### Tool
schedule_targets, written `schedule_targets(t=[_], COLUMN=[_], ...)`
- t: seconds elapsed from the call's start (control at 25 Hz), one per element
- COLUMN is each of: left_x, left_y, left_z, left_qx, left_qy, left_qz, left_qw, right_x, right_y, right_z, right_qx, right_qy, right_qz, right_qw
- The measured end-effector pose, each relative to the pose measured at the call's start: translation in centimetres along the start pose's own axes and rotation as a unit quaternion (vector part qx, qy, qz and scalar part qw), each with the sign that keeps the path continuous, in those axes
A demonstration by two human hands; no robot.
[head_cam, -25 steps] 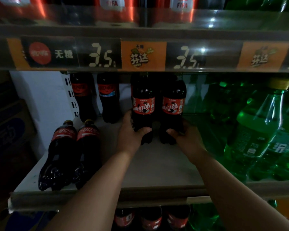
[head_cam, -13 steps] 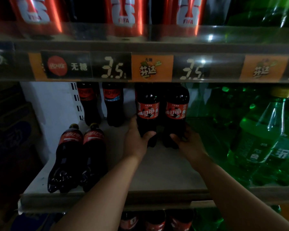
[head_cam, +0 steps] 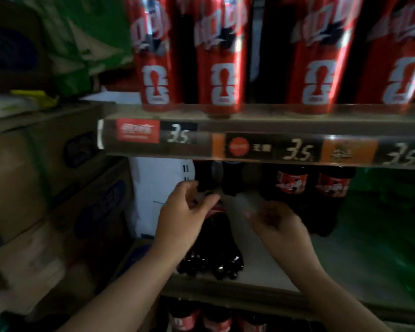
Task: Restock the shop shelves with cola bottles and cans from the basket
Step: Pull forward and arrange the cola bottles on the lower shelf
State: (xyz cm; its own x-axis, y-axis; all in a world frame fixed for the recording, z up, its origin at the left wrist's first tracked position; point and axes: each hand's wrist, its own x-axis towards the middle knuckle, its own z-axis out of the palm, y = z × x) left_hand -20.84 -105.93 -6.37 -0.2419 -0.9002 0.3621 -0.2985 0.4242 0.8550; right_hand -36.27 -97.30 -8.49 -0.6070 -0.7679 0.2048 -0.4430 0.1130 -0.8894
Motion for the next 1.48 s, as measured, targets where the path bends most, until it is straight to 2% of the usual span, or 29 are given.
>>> schedule_targets(t=[0.12, 0.24, 0.44, 0.6, 0.72, 0.84, 0.96, 1.24, 1.48], left_x=[0.7, 0.9, 1.7, 2.2, 2.4, 3.5, 4.2, 3.0, 2.7], left_y=[-3.6, -6.4, -7.6, -7.2, -7.0, -7.1, -7.4, -8.0, -8.5], left_z=[-3.1, -3.8, -1.9, -1.5, -2.3, -3.1, -3.6, -4.1, -4.1], left_qx=[0.062, 0.074, -0.085, -0.184, -0.203, -0.235, -0.197, -0.153, -0.135], left_qy=[-0.001, -0.057, -0.070, -0.090, -0.124, -0.122, -0.119, -0.182, -0.180], left_qz=[-0.115, -0.214, -0.288, -0.327, -0.307, -0.250, -0.177, -0.105, -0.070], left_qw=[0.991, 0.972, 0.951, 0.923, 0.922, 0.931, 0.957, 0.966, 0.972], right_x=[0.0, 0.4, 1.3, 1.2, 0.5, 0.4, 0.5, -0.4, -1.4], right_y=[-1.0, -0.9, -0.3, 0.4, 0.6, 0.5, 0.8, 1.9, 2.6], right_z=[4.7, 6.9, 8.3, 8.5, 8.3, 8.1, 8.0, 7.2, 7.1], right_qx=[-0.085, -0.104, -0.070, -0.038, -0.035, 0.069, 0.136, 0.128, 0.116], right_qy=[-0.096, -0.118, -0.122, -0.062, -0.021, 0.028, 0.057, -0.007, -0.036], right_qz=[0.068, 0.123, 0.155, 0.153, 0.104, 0.056, 0.017, -0.041, -0.059], right_qw=[0.989, 0.980, 0.978, 0.986, 0.994, 0.996, 0.989, 0.991, 0.991])
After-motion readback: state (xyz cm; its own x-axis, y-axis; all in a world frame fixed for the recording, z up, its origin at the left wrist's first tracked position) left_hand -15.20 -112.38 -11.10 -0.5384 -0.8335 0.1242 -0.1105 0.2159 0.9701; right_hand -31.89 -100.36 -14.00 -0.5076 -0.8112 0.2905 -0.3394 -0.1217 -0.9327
